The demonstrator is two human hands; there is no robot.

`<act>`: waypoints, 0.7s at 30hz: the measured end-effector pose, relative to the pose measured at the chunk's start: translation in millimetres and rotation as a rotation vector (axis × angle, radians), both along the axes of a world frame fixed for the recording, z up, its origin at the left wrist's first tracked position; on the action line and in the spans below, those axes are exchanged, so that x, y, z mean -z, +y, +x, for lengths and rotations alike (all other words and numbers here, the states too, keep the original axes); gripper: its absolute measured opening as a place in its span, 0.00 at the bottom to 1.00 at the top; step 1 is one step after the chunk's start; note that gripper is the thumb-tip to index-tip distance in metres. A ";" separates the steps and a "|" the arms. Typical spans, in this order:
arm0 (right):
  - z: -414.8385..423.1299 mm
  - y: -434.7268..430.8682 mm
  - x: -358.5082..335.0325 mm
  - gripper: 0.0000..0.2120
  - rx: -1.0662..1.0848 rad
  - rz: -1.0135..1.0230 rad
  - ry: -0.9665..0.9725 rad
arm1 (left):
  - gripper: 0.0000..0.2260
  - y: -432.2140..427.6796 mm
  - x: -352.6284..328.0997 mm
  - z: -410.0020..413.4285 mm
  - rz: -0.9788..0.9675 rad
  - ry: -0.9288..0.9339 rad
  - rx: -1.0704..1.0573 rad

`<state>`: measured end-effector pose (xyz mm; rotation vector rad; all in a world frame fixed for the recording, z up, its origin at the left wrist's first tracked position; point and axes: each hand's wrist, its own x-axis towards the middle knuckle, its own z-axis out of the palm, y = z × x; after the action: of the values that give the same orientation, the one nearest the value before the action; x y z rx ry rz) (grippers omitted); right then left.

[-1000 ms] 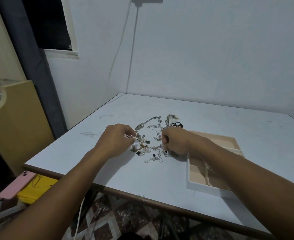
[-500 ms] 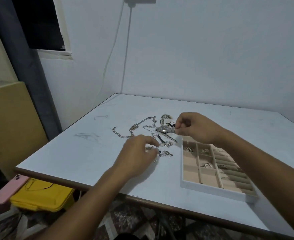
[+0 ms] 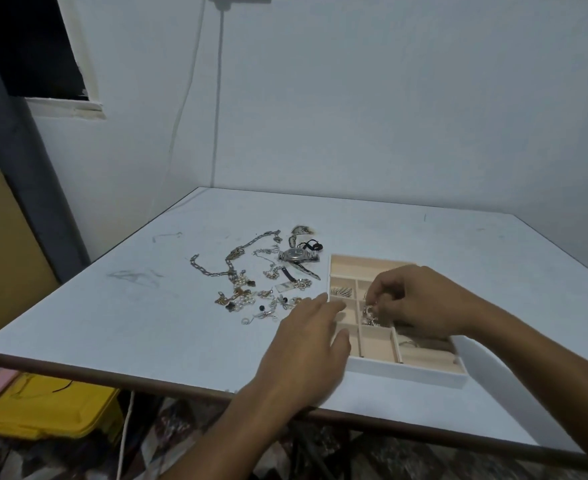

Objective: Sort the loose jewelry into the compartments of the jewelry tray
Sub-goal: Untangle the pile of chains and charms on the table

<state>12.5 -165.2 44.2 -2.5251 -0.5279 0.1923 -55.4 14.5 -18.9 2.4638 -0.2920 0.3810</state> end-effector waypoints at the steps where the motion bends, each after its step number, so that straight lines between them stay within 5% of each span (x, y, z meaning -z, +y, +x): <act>1: 0.3 0.4 2.7 0.05 -0.010 -0.012 0.001 | 0.19 0.0 0.0 -0.6 0.009 -0.013 0.006; 21: 5.1 15.1 -3.6 0.04 -0.052 -0.229 -0.171 | 0.19 3.0 1.6 -3.2 0.033 -0.011 -0.019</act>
<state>17.6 -150.1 47.9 -2.7688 -0.6732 0.0577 -58.5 17.6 -20.4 2.4987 -0.2820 0.4011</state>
